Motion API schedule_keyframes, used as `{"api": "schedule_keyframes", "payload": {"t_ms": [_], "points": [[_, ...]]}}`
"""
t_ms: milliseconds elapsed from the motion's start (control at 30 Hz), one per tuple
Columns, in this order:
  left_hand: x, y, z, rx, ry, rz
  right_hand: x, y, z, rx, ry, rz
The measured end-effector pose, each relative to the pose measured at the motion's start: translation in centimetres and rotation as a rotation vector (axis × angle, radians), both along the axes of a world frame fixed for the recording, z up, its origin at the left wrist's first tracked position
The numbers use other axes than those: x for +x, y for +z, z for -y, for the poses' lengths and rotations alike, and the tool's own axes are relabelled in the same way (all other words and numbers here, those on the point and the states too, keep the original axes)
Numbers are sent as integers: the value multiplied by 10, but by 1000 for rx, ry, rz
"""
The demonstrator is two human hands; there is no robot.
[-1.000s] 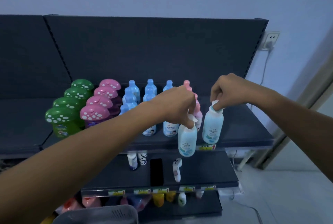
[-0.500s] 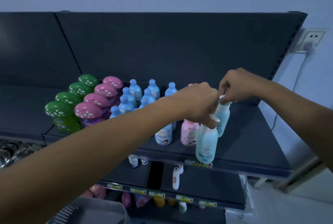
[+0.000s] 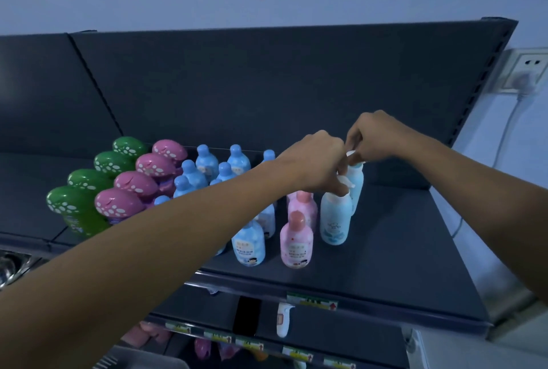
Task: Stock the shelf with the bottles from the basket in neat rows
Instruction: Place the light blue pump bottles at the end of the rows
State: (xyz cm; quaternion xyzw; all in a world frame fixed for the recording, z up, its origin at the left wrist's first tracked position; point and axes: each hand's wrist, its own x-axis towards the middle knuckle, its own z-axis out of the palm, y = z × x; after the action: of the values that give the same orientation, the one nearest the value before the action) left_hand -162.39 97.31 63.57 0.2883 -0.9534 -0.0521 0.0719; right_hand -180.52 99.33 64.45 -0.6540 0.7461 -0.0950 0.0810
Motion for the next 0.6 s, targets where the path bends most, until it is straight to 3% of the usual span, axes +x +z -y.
{"api": "schedule_keyframes", "payload": {"t_ms": [600], "points": [[-35,-12,43,85,128,-76,-22,-8,47,-7,-24,24]]}}
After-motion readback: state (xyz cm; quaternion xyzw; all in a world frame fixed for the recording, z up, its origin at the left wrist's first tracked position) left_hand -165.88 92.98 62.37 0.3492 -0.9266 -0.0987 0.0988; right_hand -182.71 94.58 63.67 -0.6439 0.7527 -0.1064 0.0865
